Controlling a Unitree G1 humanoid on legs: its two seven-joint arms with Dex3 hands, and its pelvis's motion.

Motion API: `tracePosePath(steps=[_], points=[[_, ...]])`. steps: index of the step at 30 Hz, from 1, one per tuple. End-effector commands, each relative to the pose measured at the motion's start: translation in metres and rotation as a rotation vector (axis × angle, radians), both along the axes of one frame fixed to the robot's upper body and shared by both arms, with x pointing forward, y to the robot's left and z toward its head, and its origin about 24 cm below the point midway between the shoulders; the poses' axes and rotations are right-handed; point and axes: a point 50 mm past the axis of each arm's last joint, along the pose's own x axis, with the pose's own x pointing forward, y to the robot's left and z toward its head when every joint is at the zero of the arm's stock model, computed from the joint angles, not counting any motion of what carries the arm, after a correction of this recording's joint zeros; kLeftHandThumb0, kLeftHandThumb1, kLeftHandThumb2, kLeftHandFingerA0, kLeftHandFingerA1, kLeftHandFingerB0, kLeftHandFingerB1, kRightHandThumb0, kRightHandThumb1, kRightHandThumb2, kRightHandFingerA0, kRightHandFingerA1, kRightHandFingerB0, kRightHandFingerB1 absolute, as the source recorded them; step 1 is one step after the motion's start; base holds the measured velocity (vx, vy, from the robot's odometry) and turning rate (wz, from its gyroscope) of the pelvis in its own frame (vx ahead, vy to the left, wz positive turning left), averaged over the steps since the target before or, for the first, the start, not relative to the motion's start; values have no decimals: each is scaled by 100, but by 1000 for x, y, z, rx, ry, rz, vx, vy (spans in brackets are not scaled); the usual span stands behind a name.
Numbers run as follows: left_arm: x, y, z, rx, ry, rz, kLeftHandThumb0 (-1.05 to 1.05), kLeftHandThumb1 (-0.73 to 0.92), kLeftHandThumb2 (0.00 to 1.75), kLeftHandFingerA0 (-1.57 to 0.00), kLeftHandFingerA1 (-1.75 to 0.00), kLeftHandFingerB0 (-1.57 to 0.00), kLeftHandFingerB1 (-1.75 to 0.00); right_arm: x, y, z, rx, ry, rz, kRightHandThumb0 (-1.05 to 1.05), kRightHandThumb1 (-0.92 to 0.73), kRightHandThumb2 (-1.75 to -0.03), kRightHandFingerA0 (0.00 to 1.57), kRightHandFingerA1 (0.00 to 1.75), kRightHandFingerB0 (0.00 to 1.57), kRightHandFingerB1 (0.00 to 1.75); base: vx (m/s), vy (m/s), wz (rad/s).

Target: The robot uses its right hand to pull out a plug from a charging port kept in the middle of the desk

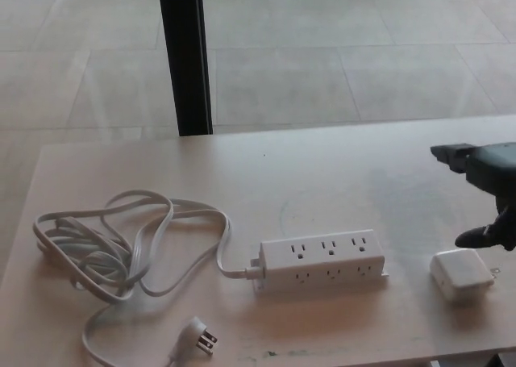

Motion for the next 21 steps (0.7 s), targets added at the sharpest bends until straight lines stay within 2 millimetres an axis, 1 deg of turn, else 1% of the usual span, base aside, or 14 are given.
tracePosePath(steps=[1, 2, 5, 6, 7, 9, 10, 11, 12, 15, 16, 18, 19, 21], points=[[-4, 7, 6, 29, -4, 13, -91, 77, 94, -73, -60, -55, -48, -40, -87, 51, 444, -81, -200, -77, -55, -58, 81, 87, 0, 20, 0, 0, 0], [-4, 7, 6, 30, 0, 11, -84, 92, 75, -75, -55, -57, -41, -53, -108, 55, 510, -137, -250, -73, -44, -81, 90, 109, 5, 16, 0, 0, 0], [-3, 10, 9, 35, -8, 16, -84, 92, 75, -76, -56, -58, -42, -78, -147, 58, 541, -263, -341, -71, -47, -84, 91, 89, 5, 28, 0, 0, 0], [-4, 10, 9, 35, -8, 17, -81, 76, 116, -71, -65, -51, -54, -89, -161, 58, 577, -305, -395, -66, -59, -58, 98, 86, 15, 31, 0, 0, 0], [-4, 10, 9, 36, -7, 14, -87, 92, 74, -76, -56, -57, -42, -114, -189, 56, 637, -397, -491, -72, -61, -59, 106, 92, 16, 38, 0, 0, 0], [-6, 10, 8, 38, 4, 17, -87, 92, 74, -76, -56, -57, -41, -139, -218, 47, 703, -472, -571, -86, -52, -90, 104, 96, 14, 54, 0, 0, 0], [-7, 11, 8, 35, 1, 27, -83, 75, 116, -72, -65, -53, -54, -152, -233, 42, 655, -493, -659, -90, -66, -60, 113, 94, 14, 61, 0, 0, 0], [-8, 11, 9, 38, 3, 24, -86, 92, 74, -76, -56, -57, -41, -168, -246, 36, 663, -521, -727, -92, -50, -95, 115, 103, 18, 65, 0, 0, 0], [-9, 12, 9, 43, 7, 15, -86, 92, 75, -74, -55, -56, -41, -183, -258, 28, 645, -541, -792, -96, -67, -61, 120, 107, 12, 77, 0, 0, 0], [-10, 13, 10, 50, 10, 11, -87, 92, 76, -73, -53, -55, -42, -217, -278, 6, 603, -587, -974, -105, -57, -102, 116, 106, 17, 79, 0, 0, 0], [-9, 13, 11, 47, 7, 10, -86, 92, 75, -76, -56, -57, -41, -231, -281, -4, 687, -617, -1031, -93, -66, -60, 117, 104, 11, 96, 0, 0, 0], [-9, 13, 11, 42, 2, 22, -85, 92, 75, -76, -56, -58, -42, -247, -280, -29, 823, -549, -1086, -101, -70, -61, 112, 115, 6, 96, 0, 0, 0], [-9, 13, 11, 42, 3, 22, -86, 92, 77, -77, -56, -57, -42, -246, -273, -43, 718, -483, -1080, -93, -49, -97, 112, 101, 19, 73, 0, 0, 0], [-9, 13, 11, 44, -10, 25, -79, 77, 116, -72, -65, -52, -55, -238, -255, -73, 708, -455, -1058, -96, -62, -60, 116, 96, 22, 93, 0, 0, 0]])
